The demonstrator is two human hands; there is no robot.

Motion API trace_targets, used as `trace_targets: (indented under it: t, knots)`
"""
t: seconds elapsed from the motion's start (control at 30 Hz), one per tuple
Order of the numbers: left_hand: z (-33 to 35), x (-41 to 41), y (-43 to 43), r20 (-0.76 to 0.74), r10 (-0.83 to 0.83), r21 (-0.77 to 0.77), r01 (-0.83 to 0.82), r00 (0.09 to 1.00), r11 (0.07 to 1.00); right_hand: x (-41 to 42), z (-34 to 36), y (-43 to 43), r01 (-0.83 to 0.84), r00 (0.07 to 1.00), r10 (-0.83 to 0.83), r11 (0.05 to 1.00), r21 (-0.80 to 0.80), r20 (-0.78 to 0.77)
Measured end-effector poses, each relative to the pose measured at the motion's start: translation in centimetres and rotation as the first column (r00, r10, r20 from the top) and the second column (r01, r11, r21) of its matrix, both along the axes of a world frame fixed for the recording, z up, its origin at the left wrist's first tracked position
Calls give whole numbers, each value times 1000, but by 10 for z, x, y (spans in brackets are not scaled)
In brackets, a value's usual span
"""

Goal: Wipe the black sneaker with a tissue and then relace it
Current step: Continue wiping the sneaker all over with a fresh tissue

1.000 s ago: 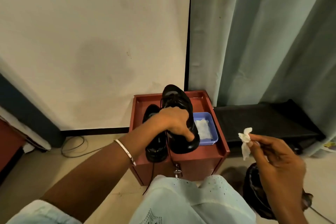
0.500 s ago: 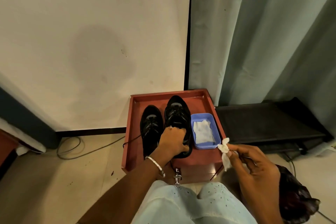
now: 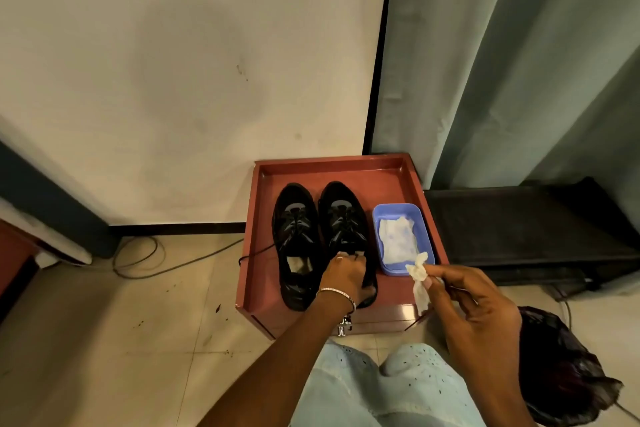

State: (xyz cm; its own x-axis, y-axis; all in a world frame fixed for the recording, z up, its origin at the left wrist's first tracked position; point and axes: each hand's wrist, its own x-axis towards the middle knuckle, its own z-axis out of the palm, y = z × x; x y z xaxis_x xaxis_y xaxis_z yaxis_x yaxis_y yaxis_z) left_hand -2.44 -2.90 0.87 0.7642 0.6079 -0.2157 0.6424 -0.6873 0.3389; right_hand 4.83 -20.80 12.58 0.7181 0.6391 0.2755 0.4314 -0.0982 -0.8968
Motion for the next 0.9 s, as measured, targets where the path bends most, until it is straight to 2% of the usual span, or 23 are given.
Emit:
trace_targets:
  t: [0.07, 0.1, 0.13, 0.17, 0.2, 0.23, 0.27, 0.3, 0.33, 0.37, 0.4, 0.47, 0.63, 0.77, 0.9]
  knots:
    - [2, -9, -2, 251, 140, -148, -105, 958, 983, 0, -8, 3, -8, 1000, 8, 1000, -3, -26]
    - [8, -14, -4, 374, 256, -227, -179, 891, 957, -1, -12, 5, -9, 999, 9, 1000, -12, -35]
    - [13, -19, -4, 482, 398, -309, -273, 781, 911, -2, -16, 7, -10, 999, 9, 1000, -19, -44]
    - [15, -24, -2, 541, 562, -410, -387, 626, 826, -4, -18, 9, -11, 999, 10, 1000, -20, -52]
    - [21, -28, 1, 526, 721, -529, -491, 451, 693, -5, -19, 11, -16, 998, 15, 1000, -16, -58]
    - [24, -33, 9, 440, 857, -663, -547, 267, 511, -7, -20, 13, -26, 998, 25, 1000, -11, -63]
    - [26, -37, 19, 291, 952, -806, -512, 95, 297, -9, -21, 15, -36, 997, 36, 999, -7, -68]
    - [27, -40, 29, 107, 994, -919, -384, -31, 87, -10, -21, 17, -46, 996, 46, 999, -2, -75]
    - [32, -42, 36, -72, 994, -972, -216, -84, -89, -12, -21, 18, -53, 995, 53, 999, 1, -83]
    - [36, -43, 42, -195, 977, -975, -89, -88, -203, -13, -21, 20, -59, 994, 59, 998, -3, -89]
    - [41, -44, 44, -258, 963, -965, -21, -71, -260, -14, -22, 21, -66, 993, 65, 998, -9, -95]
    - [45, -42, 43, -313, 948, -950, 39, -60, -311, -16, -22, 25, -72, 991, 71, 997, -7, -116]
    - [35, -31, 51, -326, 938, -944, 92, -121, -317, -17, -25, 26, -80, 989, 80, 997, 2, -121]
    - [18, -24, 61, -304, 937, -951, 1, -175, -309, -14, -32, 19, -79, 992, 78, 997, -3, -97]
    - [-14, -17, 74, -352, 924, -935, 10, -147, -355, -13, -37, 14, -70, 996, 67, 996, -57, -60]
